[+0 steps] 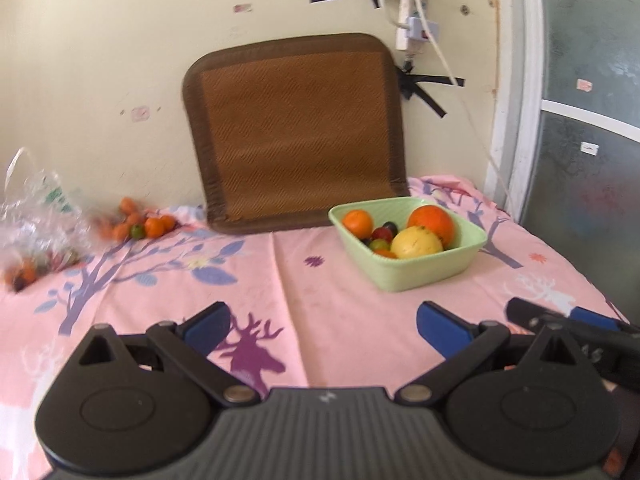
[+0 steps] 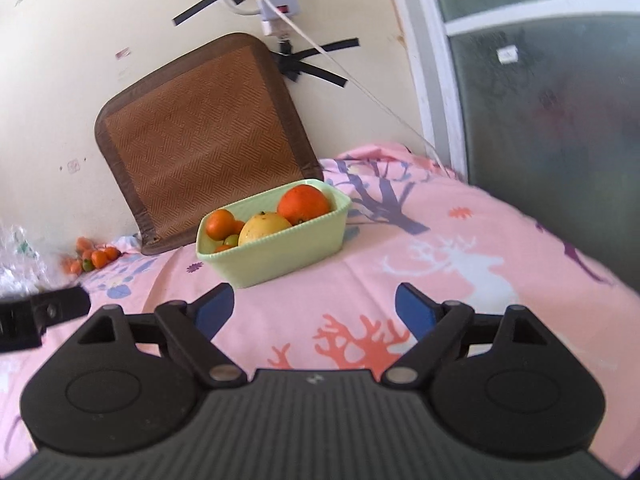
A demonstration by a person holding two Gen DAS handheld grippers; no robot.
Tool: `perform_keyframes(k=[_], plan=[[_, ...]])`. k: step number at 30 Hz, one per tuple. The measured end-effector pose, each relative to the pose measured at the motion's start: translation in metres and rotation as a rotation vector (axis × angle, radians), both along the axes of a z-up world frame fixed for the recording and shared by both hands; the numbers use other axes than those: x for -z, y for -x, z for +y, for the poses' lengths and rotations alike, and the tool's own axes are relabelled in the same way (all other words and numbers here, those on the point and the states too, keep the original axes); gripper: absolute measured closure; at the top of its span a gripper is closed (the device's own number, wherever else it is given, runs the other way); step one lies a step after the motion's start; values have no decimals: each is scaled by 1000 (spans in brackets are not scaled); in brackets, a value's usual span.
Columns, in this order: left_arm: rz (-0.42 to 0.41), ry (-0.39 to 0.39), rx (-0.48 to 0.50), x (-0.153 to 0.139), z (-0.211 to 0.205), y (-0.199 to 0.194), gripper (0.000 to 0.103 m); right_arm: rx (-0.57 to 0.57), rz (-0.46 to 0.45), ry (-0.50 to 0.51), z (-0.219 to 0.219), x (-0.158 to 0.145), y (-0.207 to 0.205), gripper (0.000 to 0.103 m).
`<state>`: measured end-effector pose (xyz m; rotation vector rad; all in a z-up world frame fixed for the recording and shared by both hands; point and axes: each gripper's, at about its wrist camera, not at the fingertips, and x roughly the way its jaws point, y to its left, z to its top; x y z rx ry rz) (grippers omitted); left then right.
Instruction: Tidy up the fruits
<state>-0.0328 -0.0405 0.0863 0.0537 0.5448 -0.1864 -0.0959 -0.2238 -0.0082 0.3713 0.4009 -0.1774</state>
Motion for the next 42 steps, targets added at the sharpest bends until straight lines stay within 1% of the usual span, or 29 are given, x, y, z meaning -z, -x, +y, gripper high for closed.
perform_keyframes(k=[3, 5, 10, 16, 21, 24, 32, 37, 42], plan=[[25, 24, -25, 2, 8, -1, 0, 7, -12, -26, 0, -3, 6, 12], [26, 27, -44, 2, 11, -1, 0, 9, -23, -32, 1, -6, 10, 12], [8, -20, -97, 1, 13, 1, 0, -1, -48, -41, 4, -13, 17, 11], [-24, -60, -123, -1, 12, 6, 0, -10, -82, -56, 7, -21, 24, 10], [-67, -112, -130, -5, 6, 13, 0, -15, -108, -40, 12, -27, 29, 10], [-73, -129, -122, -6, 4, 14, 0, -13, -122, -34, 13, -30, 32, 10], [-53, -110, -103, -4, 4, 16, 0, -10, -143, -19, 16, -33, 36, 9], [-60, -144, -125, 1, -2, 19, 0, -13, -136, -22, 17, -32, 35, 9], [-15, -147, -110, 6, -3, 16, 0, -20, -130, -18, 20, -31, 35, 9]])
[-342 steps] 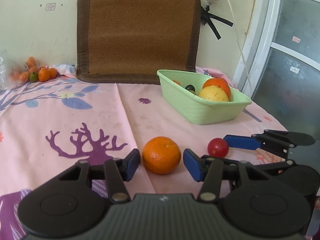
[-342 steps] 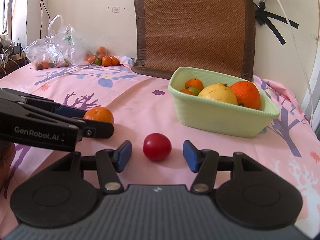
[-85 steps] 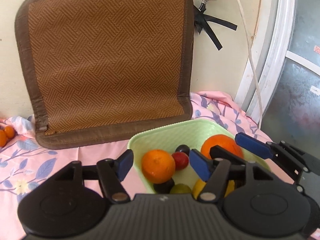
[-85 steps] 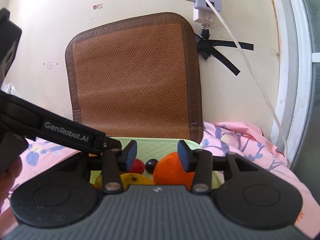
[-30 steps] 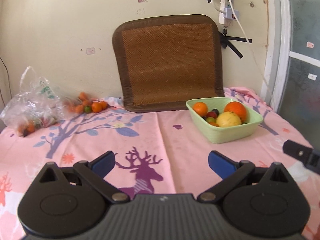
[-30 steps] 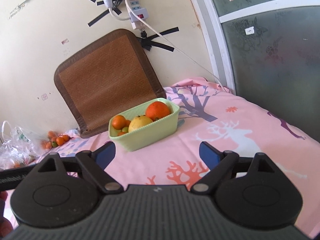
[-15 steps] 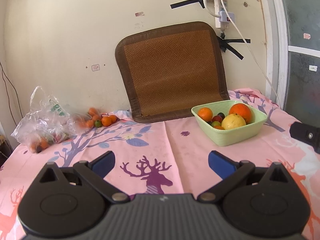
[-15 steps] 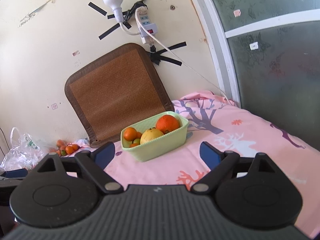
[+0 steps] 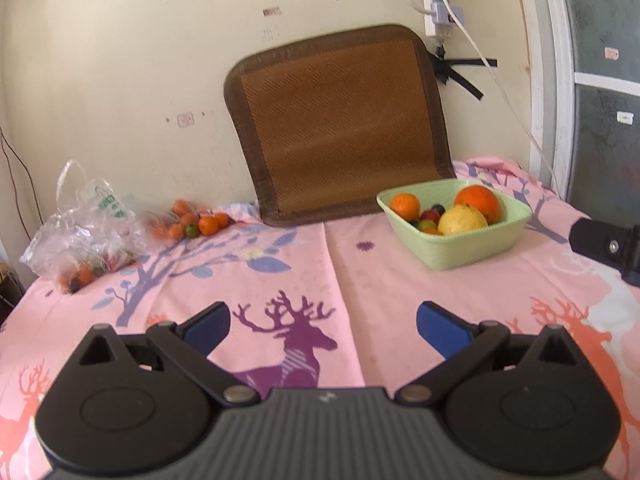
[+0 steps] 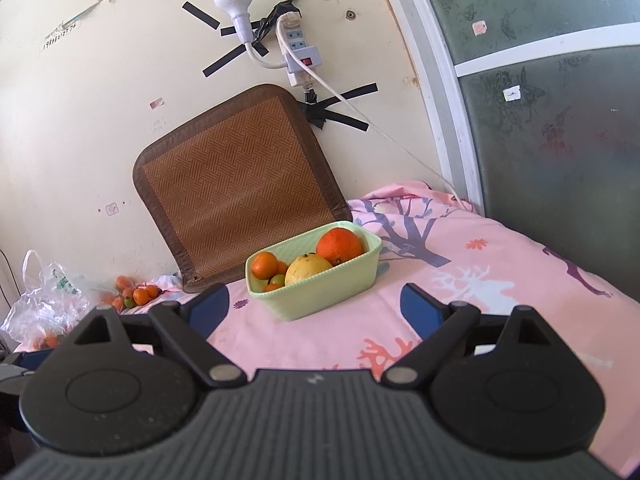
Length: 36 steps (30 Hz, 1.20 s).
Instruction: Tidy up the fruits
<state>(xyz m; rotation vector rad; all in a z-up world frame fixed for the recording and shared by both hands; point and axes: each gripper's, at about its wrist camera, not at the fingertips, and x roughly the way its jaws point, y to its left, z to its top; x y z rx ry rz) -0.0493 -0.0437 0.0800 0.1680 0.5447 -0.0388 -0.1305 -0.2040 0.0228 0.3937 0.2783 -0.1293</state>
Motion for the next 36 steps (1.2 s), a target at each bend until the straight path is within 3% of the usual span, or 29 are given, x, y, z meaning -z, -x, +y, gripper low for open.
perform_keyframes(k=[21, 36], plan=[[150, -12, 27, 29, 1, -5, 0, -48, 79, -5, 9, 15, -13, 9], [180, -25, 27, 37, 0, -5, 0, -62, 98, -5, 13, 19, -17, 8]])
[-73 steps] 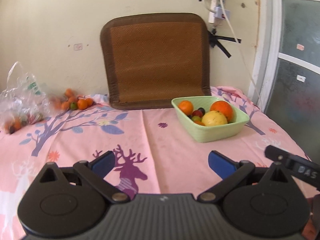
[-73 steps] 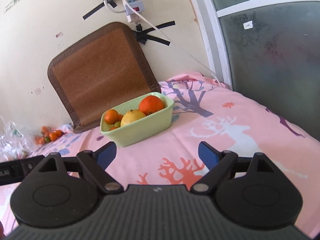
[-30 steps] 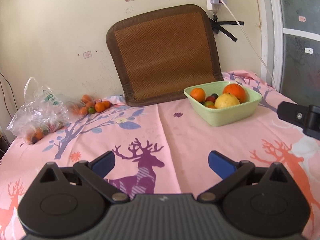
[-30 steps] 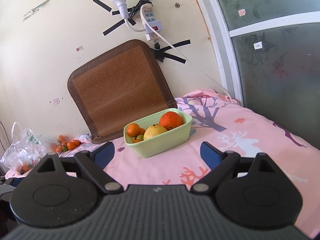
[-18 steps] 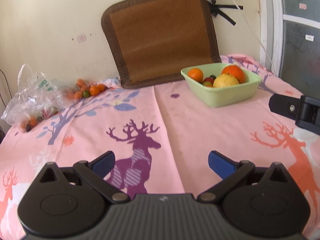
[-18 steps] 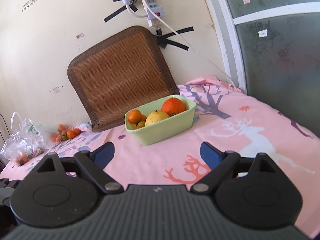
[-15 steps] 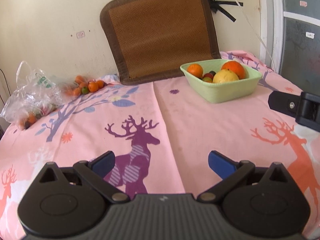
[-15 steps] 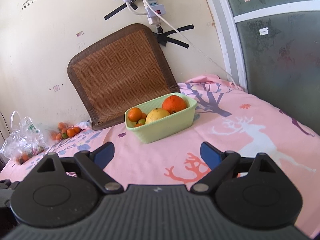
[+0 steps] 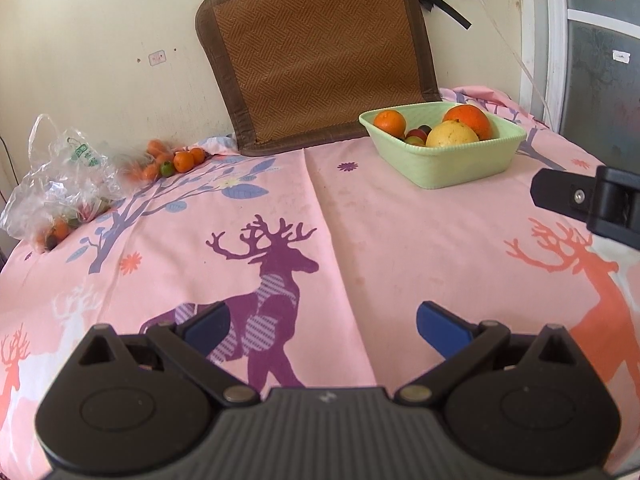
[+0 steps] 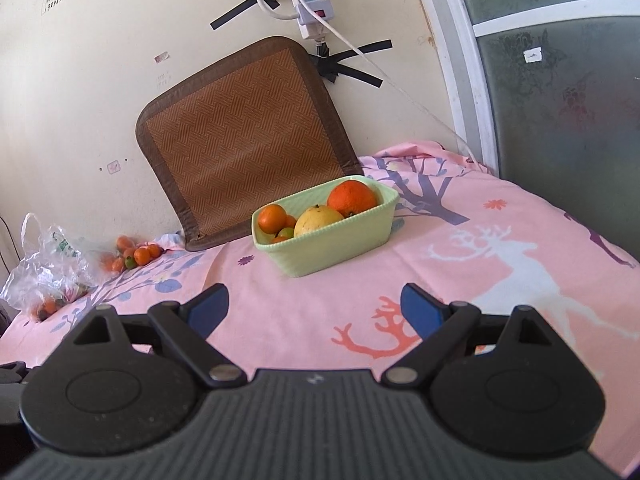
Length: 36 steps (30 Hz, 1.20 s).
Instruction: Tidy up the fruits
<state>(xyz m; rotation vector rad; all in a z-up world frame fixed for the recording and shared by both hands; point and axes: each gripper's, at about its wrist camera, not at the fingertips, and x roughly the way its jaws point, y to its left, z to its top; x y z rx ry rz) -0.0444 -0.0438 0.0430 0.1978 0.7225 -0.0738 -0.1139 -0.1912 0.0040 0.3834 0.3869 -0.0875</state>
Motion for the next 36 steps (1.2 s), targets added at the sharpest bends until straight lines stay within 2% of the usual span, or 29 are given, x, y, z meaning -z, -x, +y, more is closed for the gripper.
perform_keyframes(k=[36], plan=[[63, 1, 11, 13, 5, -2, 0, -23, 37, -12, 3, 7, -5, 8]])
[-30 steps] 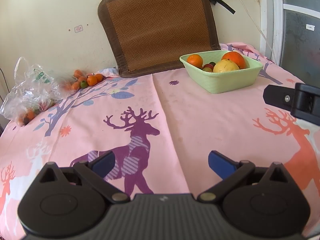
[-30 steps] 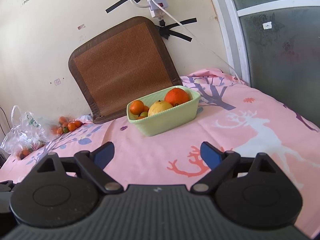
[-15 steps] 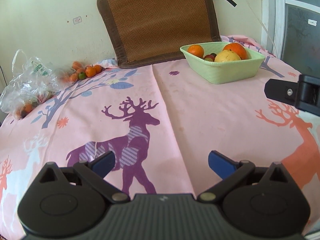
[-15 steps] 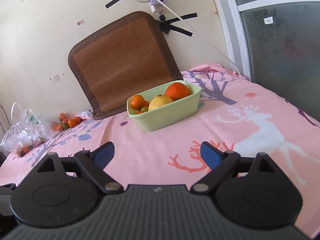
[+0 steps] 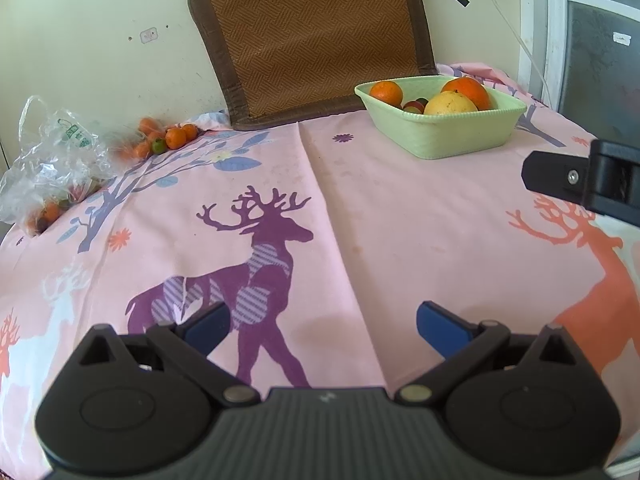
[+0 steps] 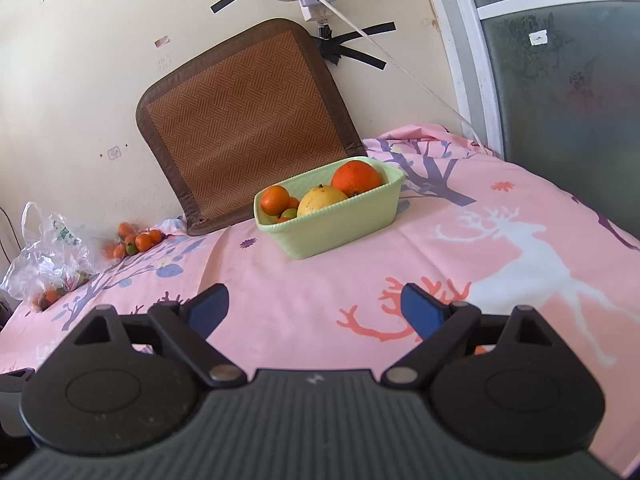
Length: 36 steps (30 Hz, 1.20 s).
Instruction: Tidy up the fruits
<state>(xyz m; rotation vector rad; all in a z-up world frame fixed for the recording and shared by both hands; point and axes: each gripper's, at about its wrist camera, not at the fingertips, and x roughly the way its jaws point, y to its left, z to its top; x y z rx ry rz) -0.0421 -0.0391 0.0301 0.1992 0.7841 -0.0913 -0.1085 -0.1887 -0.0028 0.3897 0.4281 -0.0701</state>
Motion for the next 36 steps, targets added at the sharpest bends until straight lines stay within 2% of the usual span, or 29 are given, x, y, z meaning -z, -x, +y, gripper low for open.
perform_keyframes(k=[36], plan=[[12, 15, 19, 3, 0, 0, 0, -3, 4, 1, 1, 2, 0, 8]])
